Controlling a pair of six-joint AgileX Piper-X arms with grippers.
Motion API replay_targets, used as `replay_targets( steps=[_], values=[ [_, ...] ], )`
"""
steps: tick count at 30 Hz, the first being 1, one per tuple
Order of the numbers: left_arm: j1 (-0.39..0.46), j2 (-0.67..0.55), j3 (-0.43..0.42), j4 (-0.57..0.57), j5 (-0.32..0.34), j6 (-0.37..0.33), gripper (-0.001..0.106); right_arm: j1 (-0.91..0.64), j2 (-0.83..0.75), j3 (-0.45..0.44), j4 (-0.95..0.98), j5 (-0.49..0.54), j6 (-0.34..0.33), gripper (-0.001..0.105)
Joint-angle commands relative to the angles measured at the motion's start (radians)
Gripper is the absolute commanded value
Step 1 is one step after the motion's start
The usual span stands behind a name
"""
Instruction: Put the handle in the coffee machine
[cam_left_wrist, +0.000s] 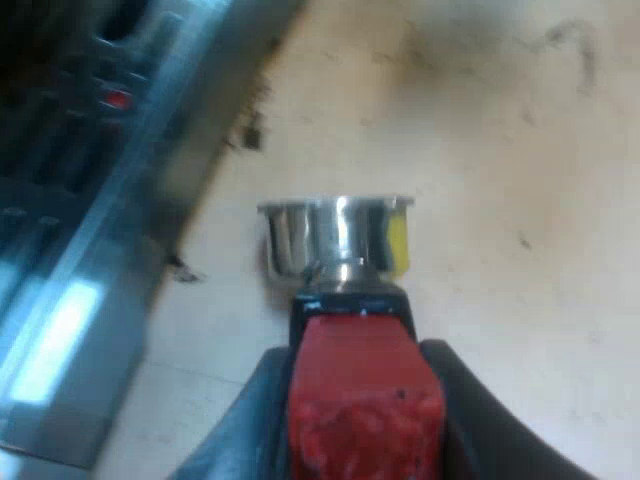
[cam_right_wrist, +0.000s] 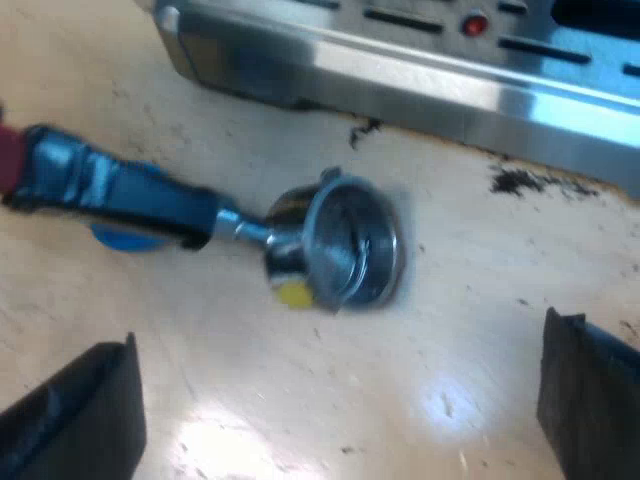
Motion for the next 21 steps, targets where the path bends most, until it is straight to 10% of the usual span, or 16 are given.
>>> replay_targets(
  steps=[1, 14, 21],
  values=[
    [-0.027, -0.005, -0.001, 0.096, -0.004, 0.054, 0.0, 0.001, -0.008, 0.005, 0.015, -0.006, -0.012, 0.081],
    [-0.243, -0.005, 0.071, 0.117, -0.403, 0.057, 0.0, 0.001, -0.008, 0.132, -0.043, -0.061, 0.027, 0.081],
    [-0.325, 0.045, 0.072, 0.128, -0.474, 0.023, 0.0, 0.001, -0.008, 0.132, -0.043, -0.061, 0.059, 0.081]
  ],
)
